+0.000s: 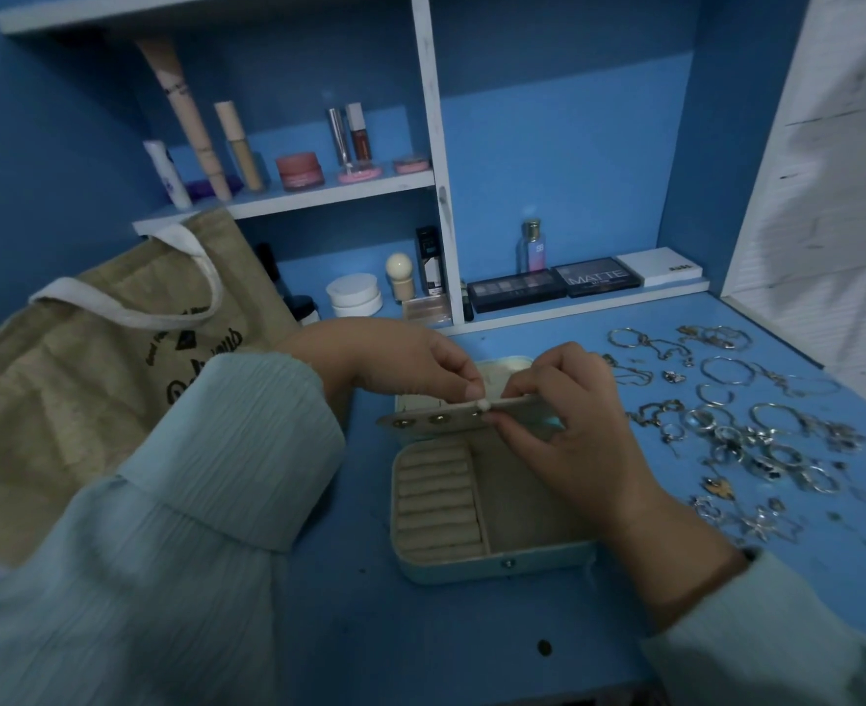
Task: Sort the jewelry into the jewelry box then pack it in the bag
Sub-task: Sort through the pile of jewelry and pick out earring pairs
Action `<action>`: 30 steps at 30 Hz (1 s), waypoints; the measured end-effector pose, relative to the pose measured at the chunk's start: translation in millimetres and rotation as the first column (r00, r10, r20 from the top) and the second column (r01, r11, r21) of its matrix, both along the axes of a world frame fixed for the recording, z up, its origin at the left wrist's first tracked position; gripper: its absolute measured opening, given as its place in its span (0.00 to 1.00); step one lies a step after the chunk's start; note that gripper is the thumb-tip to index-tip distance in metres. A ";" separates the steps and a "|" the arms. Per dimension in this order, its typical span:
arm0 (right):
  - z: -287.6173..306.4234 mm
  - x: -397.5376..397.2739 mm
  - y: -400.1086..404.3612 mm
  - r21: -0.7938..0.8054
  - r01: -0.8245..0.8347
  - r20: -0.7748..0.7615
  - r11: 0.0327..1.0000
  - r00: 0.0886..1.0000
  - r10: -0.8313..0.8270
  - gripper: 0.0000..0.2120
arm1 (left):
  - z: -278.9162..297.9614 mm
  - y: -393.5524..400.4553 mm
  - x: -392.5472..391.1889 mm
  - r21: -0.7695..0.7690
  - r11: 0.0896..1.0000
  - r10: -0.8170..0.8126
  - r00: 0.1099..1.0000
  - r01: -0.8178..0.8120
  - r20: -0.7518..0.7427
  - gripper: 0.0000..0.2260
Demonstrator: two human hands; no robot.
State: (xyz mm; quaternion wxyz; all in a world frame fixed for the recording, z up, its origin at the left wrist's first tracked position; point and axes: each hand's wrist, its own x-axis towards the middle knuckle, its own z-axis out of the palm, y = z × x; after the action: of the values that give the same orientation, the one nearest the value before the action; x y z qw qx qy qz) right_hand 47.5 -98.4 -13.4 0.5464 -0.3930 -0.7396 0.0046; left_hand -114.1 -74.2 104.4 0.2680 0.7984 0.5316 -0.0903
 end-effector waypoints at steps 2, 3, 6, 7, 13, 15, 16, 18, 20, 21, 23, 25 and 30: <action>0.9 -0.2 0.8 -0.001 0.008 0.017 1.000 1.000 -0.008 0.10 | -0.7 -0.8 -2.6 0.023 1.000 0.015 1.000 -0.015 0.006 0.04; 1.4 -0.3 0.8 -0.001 0.011 0.023 1.000 1.000 -0.011 0.11 | -0.9 -1.6 -2.8 0.022 1.000 0.019 1.000 -0.019 0.013 0.04; 2.3 -0.4 -0.2 -0.021 0.013 0.029 1.000 1.000 -0.012 0.11 | -0.4 -3.1 -0.4 0.020 0.999 0.038 0.999 -0.039 0.015 0.04; 2.7 -0.6 -0.7 -0.032 0.012 0.027 0.999 1.000 -0.011 0.11 | 0.3 -3.2 0.6 0.021 0.999 0.044 0.999 -0.044 0.011 0.05; 13.7 -3.0 3.5 -0.151 0.041 0.022 0.988 0.999 -0.038 0.08 | 4.0 -4.7 -0.6 0.162 0.980 0.111 0.993 -0.115 0.033 0.05; 22.3 -4.9 7.1 -0.228 0.048 0.026 0.972 0.999 -0.043 0.08 | 4.2 -6.9 -6.2 0.250 0.951 0.156 0.981 -0.180 0.113 0.07; 26.1 -5.6 9.3 -0.260 0.046 0.021 0.964 0.999 -0.042 0.09 | 3.5 -7.6 -10.4 0.283 0.936 0.167 0.972 -0.209 0.164 0.07; 33.3 -6.4 14.2 -0.303 0.039 0.008 0.952 0.999 -0.039 0.11 | 0.7 -8.7 -18.7 0.315 0.915 0.177 0.951 -0.254 0.252 0.06; 38.5 -5.8 21.1 -0.338 0.032 -0.009 0.941 0.999 -0.037 0.15 | -4.9 -8.4 -24.0 0.317 0.905 0.188 0.934 -0.286 0.305 0.04; 39.9 -5.3 24.8 -0.363 0.025 -0.031 0.931 0.999 -0.038 0.18 | -9.5 -6.7 -25.3 0.326 0.895 0.191 0.922 -0.305 0.338 0.05; 39.9 -2.7 30.7 -0.446 0.011 -0.092 0.895 0.994 -0.058 0.20 | -19.4 -1.2 -26.2 0.381 0.856 0.188 0.897 -0.349 0.399 0.08; 36.7 0.9 34.5 -0.554 0.000 -0.142 0.833 0.985 -0.095 0.19 | -29.8 5.2 -26.7 0.448 0.803 0.179 0.876 -0.393 0.447 0.11; 19.3 10.0 40.5 -0.697 0.019 -0.130 0.717 0.980 -0.152 0.17 | -56.0 19.5 -29.1 0.565 0.683 0.177 0.855 -0.463 0.487 0.13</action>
State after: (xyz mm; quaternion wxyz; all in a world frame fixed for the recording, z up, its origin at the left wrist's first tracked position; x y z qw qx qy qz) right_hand 57.5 -58.0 5.9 0.4232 -0.6003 -0.6135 0.2902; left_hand -143.2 -54.7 48.4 0.0787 0.7330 0.5966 0.3170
